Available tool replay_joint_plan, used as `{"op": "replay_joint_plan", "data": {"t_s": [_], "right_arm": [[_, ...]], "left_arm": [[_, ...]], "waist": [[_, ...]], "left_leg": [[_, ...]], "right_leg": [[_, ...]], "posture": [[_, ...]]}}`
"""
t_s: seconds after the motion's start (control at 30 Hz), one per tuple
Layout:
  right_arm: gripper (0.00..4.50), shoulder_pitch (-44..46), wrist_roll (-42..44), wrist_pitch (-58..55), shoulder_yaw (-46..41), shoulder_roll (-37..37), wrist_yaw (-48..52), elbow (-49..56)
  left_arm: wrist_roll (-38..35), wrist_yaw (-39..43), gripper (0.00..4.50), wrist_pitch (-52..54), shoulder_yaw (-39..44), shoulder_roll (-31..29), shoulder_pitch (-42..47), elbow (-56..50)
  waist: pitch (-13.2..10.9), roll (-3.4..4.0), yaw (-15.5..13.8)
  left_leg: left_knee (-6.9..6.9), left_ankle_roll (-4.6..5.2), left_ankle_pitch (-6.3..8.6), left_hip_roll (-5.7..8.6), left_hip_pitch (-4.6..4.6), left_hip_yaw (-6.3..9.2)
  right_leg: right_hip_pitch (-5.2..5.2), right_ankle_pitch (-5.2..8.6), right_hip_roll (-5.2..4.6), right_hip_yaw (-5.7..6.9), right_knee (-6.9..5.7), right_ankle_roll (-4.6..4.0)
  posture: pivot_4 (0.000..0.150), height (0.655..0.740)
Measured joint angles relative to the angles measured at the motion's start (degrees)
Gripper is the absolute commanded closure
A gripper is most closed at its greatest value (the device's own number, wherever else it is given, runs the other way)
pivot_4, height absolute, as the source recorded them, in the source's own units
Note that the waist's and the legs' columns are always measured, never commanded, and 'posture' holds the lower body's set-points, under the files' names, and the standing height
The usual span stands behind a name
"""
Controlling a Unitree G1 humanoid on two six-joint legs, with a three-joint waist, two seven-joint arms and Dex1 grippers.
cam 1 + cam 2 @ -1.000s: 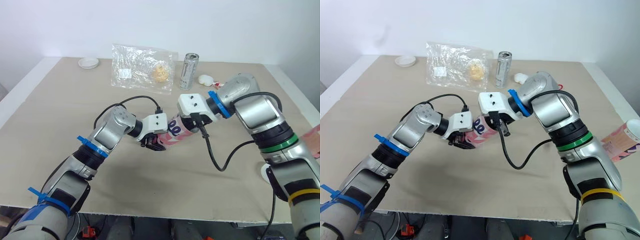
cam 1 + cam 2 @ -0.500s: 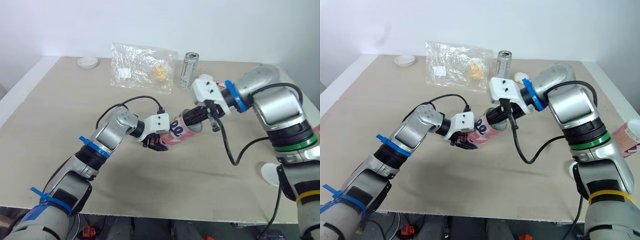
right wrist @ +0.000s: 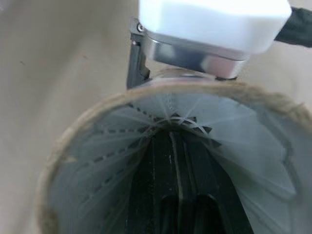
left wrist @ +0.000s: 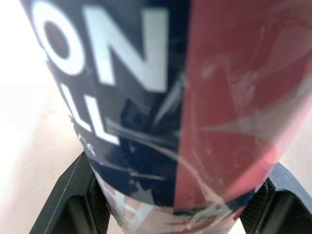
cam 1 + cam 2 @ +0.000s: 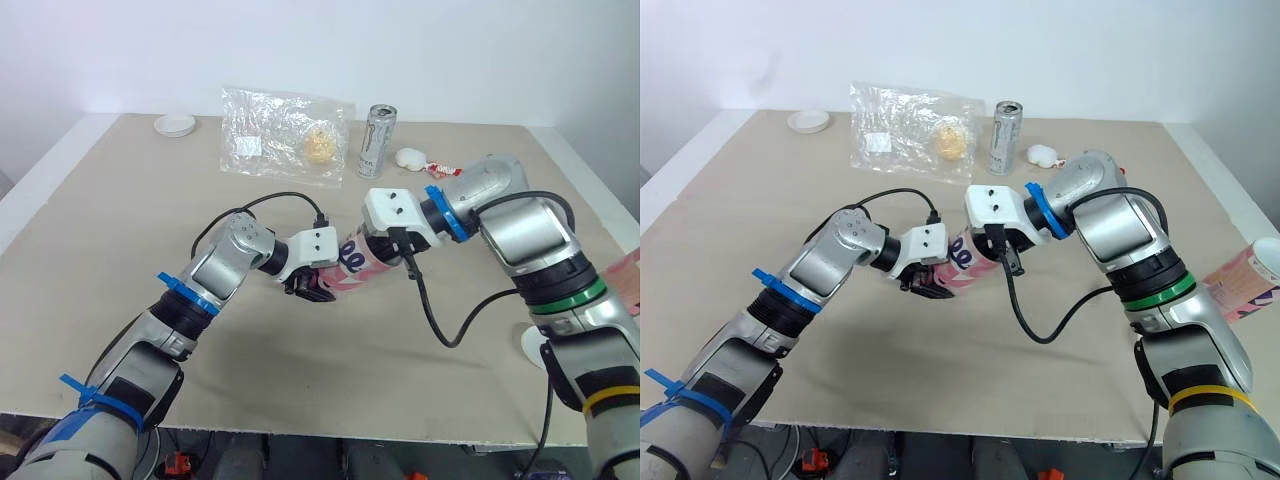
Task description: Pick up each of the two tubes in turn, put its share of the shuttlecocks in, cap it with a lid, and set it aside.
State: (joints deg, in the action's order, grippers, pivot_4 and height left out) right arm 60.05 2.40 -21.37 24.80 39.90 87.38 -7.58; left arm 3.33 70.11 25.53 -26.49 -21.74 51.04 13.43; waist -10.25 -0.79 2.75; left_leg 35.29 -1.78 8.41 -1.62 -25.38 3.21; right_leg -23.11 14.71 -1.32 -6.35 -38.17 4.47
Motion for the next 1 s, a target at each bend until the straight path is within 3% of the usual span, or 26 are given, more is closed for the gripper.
{"op": "replay_joint_plan", "data": {"t_s": [0.5,1.0], "right_arm": [[4.42,1.13,-1.09,2.03,-0.11,-0.92,2.08,-2.59],[4.42,-1.02,6.04,-1.55,-4.83,7.0,2.39,4.35]], "left_arm": [[0.02,-0.15,1.62,0.68,0.2,-0.05,-0.13,-0.01],[0.04,-0.12,1.62,0.3,0.16,0.07,-0.26,-0.41]], "waist": [[0.0,0.0,0.01],[-0.02,0.02,-0.1]], "left_leg": [[0.03,-0.03,-0.03,-0.04,0.07,-0.02],[0.02,-0.05,-0.01,0.02,-0.04,0.02]], "right_leg": [[0.03,-0.11,0.02,0.0,-0.02,-0.05],[-0.01,0.01,-0.02,0.0,-0.01,0.01]], "posture": [[0.15,0.74],[0.15,0.74]]}}
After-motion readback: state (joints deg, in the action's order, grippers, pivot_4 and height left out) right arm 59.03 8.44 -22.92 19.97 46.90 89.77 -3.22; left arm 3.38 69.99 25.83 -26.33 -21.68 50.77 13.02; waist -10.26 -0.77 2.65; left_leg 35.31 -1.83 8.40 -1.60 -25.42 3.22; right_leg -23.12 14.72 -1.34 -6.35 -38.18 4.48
